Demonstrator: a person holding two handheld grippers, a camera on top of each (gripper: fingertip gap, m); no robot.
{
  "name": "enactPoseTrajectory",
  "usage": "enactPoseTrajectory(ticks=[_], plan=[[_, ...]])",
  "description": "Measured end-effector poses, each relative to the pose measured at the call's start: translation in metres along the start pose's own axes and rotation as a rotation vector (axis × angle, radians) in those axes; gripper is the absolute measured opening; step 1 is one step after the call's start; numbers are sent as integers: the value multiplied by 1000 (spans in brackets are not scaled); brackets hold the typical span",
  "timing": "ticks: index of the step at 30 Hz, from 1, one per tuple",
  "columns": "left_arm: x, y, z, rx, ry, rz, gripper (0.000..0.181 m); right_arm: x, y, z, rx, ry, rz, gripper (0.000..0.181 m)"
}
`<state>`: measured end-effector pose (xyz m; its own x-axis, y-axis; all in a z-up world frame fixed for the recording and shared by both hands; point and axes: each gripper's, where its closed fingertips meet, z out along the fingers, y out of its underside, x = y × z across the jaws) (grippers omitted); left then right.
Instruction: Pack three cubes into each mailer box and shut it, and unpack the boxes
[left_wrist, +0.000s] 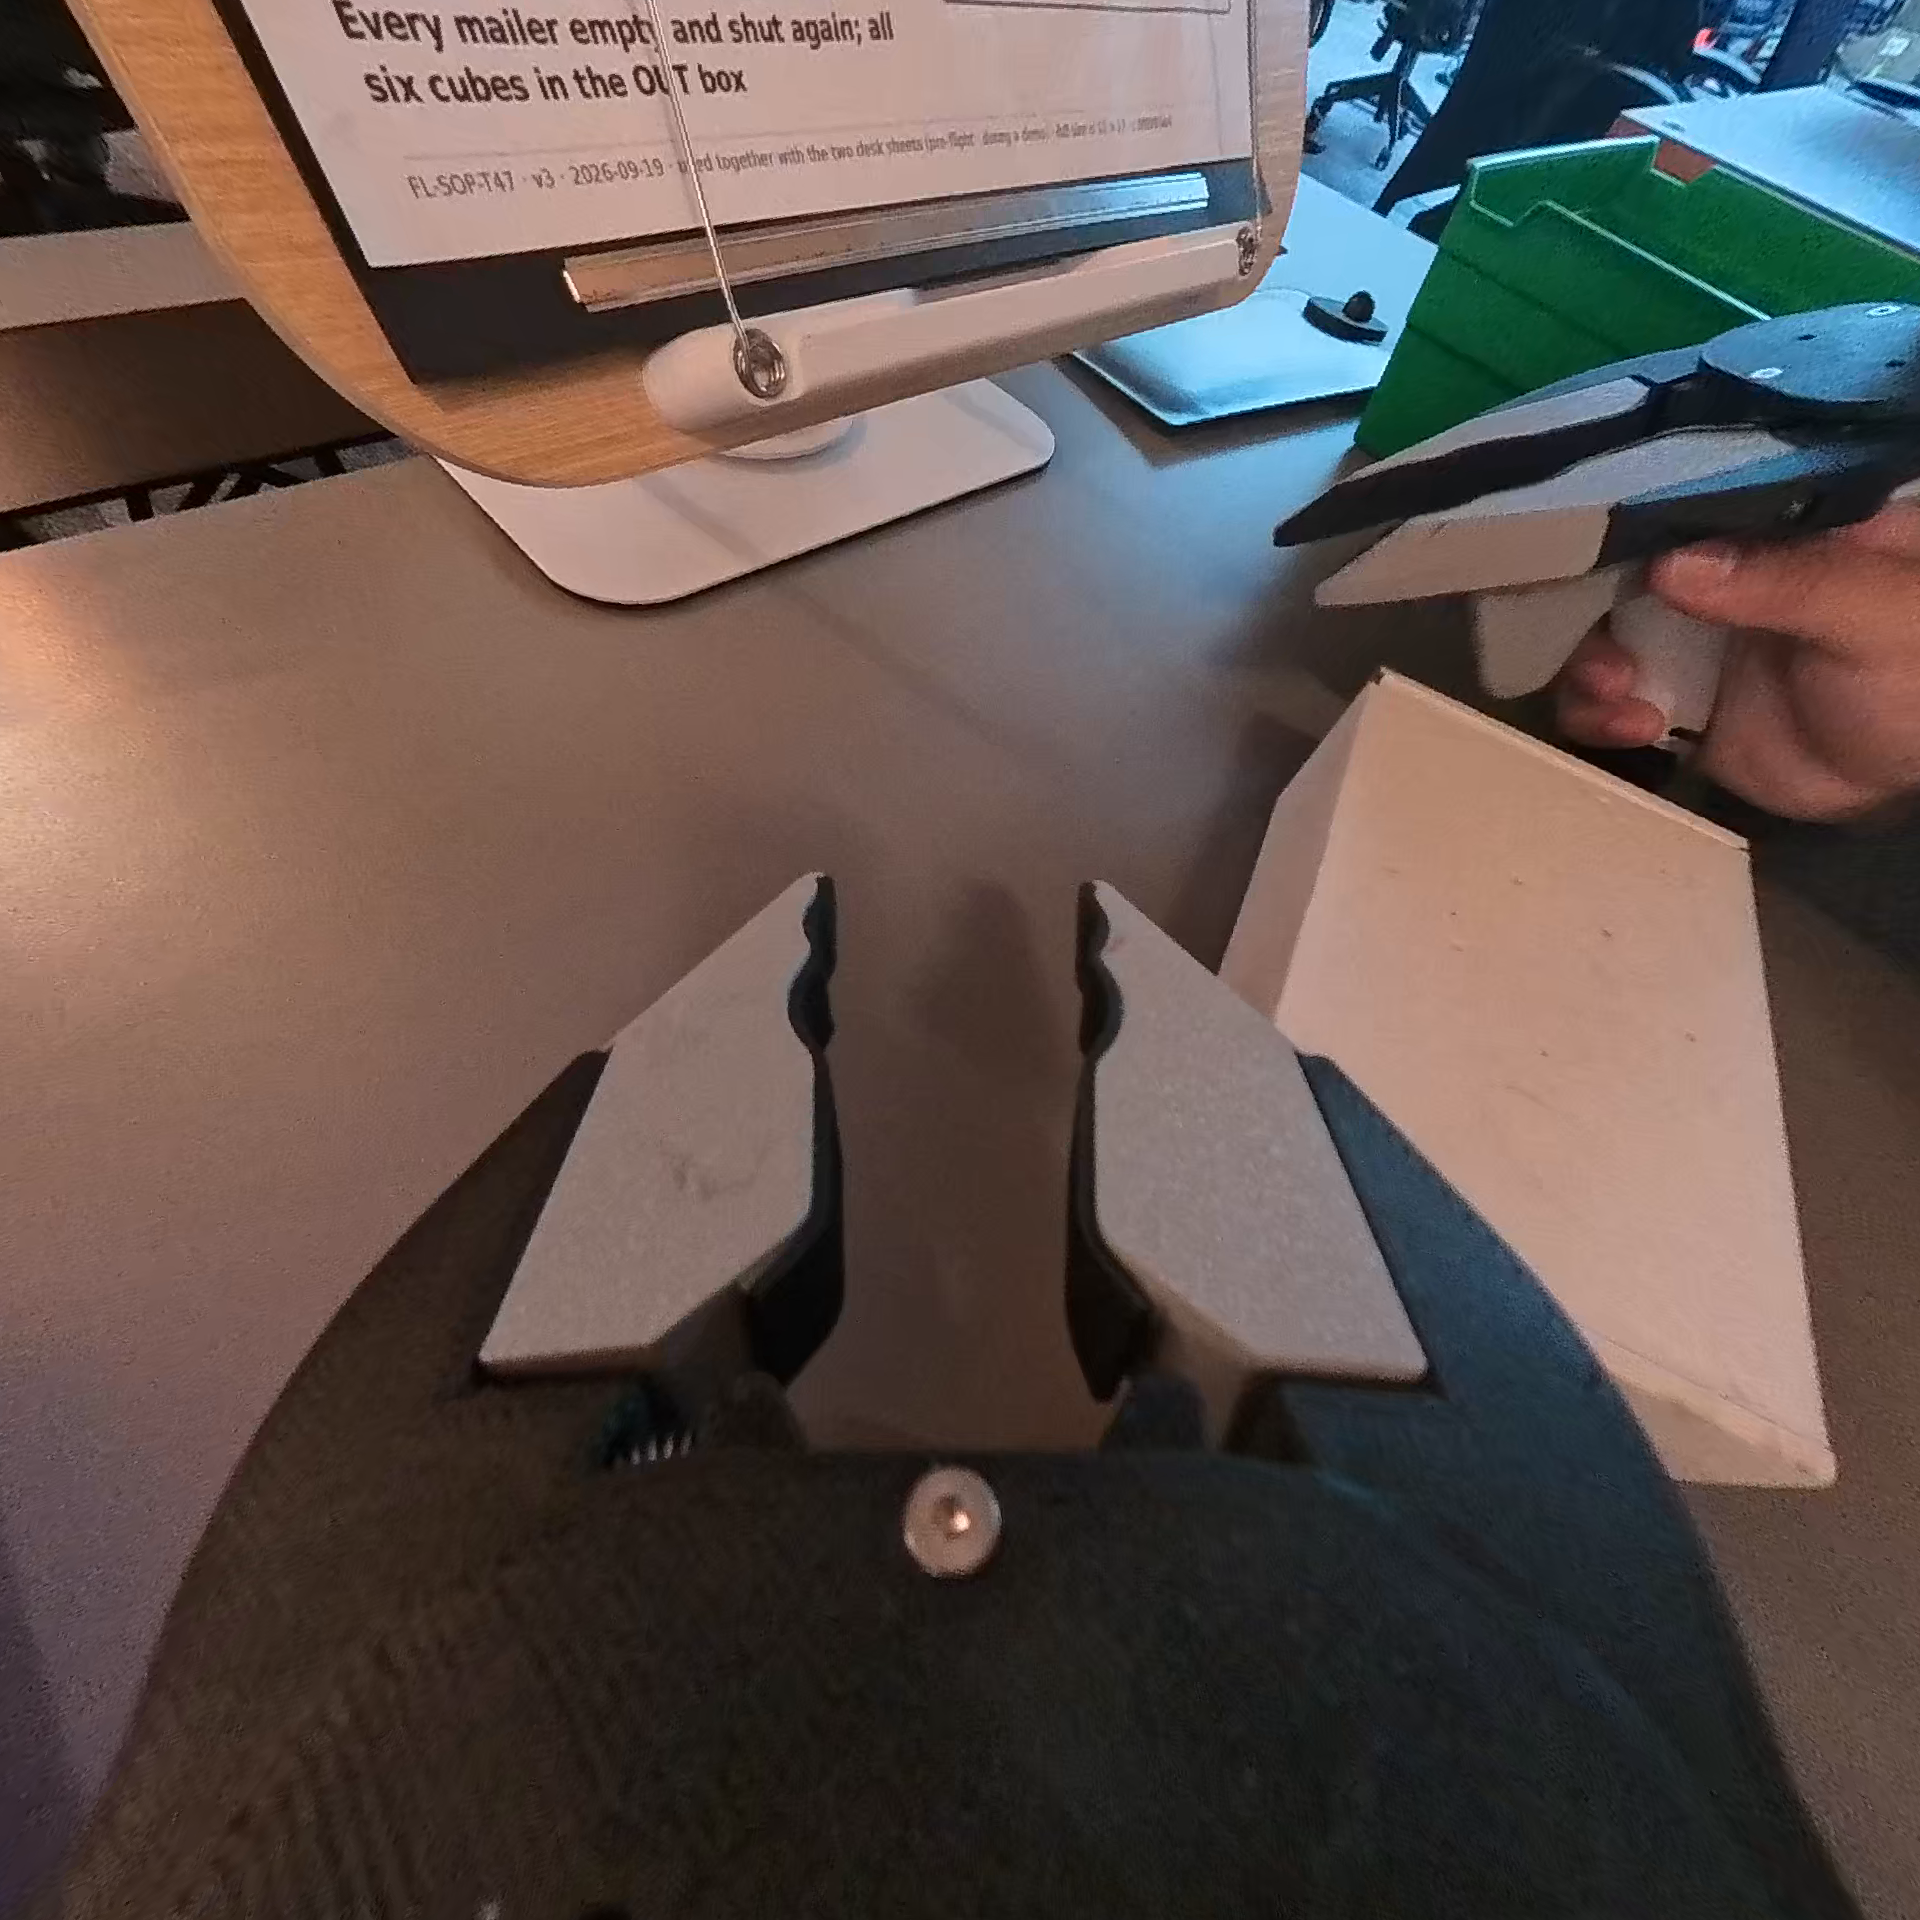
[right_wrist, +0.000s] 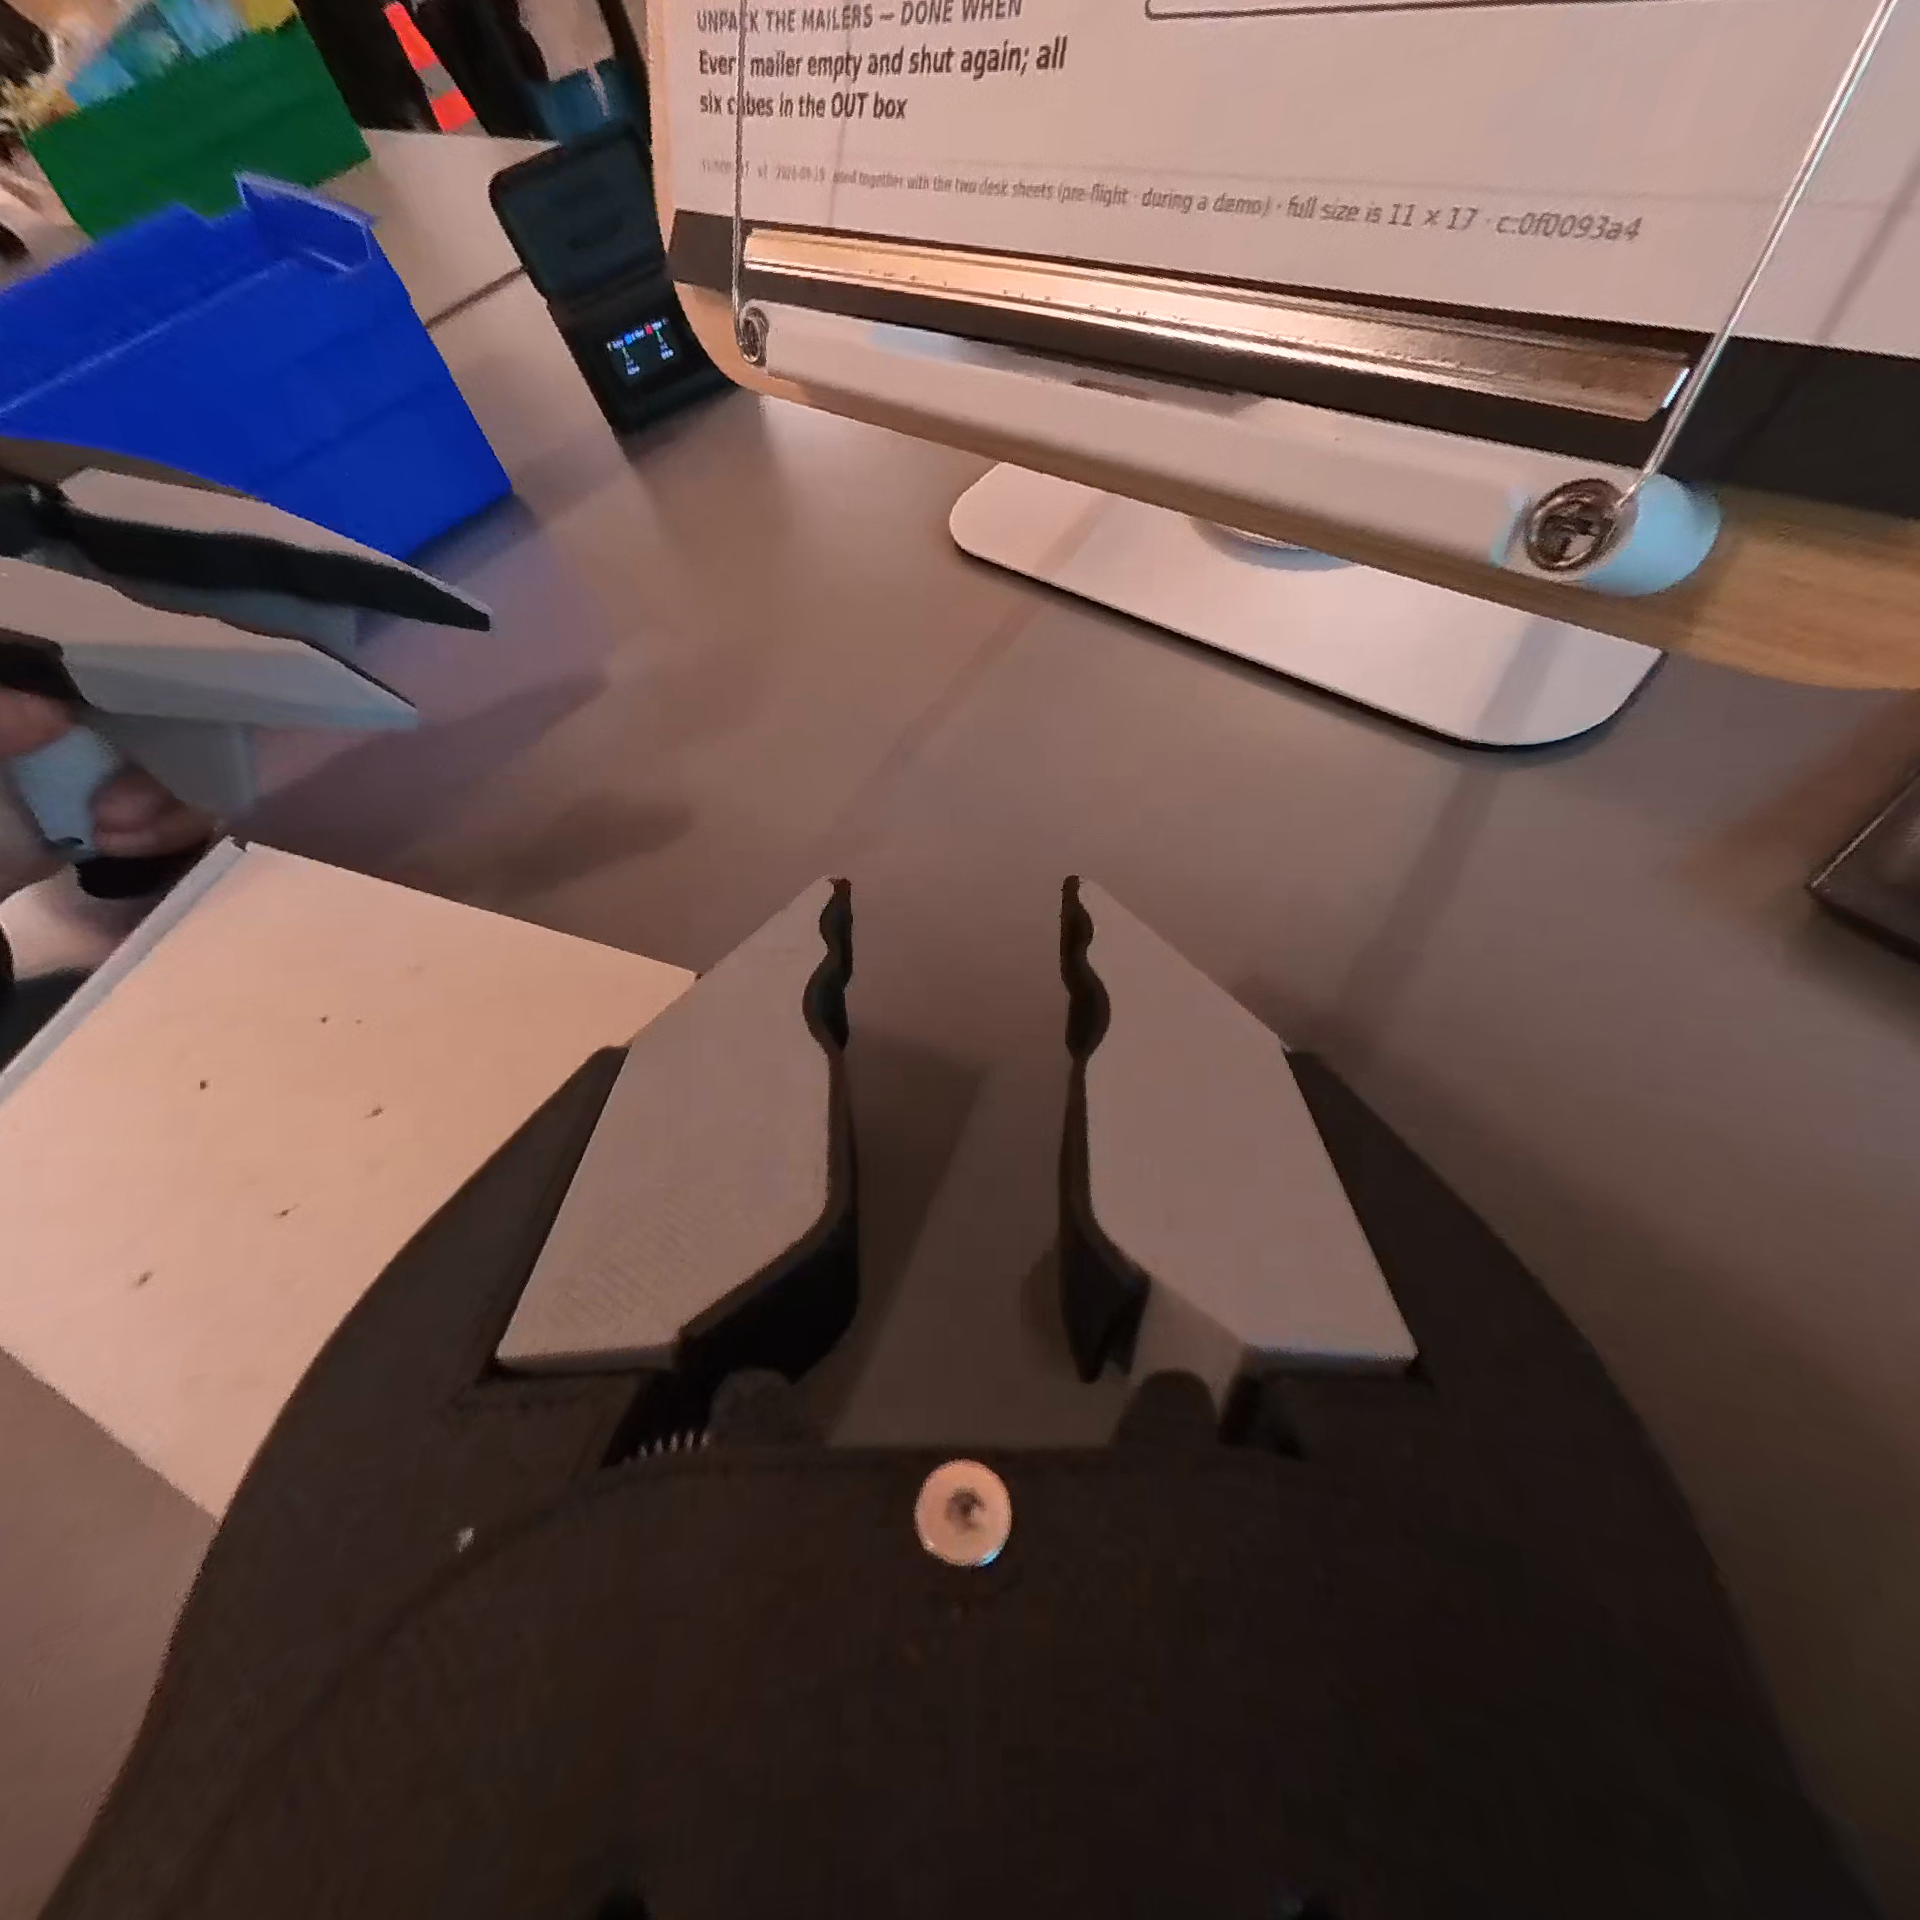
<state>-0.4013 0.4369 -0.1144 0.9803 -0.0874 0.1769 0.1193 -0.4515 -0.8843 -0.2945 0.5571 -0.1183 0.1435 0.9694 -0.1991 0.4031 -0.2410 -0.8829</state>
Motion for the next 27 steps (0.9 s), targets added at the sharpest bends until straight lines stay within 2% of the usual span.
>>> enactPoseTrajectory(ticks=[27], plan=[[-6,1,0,-1,-15,5,44,1,4,3,-37,57,-95,38]])
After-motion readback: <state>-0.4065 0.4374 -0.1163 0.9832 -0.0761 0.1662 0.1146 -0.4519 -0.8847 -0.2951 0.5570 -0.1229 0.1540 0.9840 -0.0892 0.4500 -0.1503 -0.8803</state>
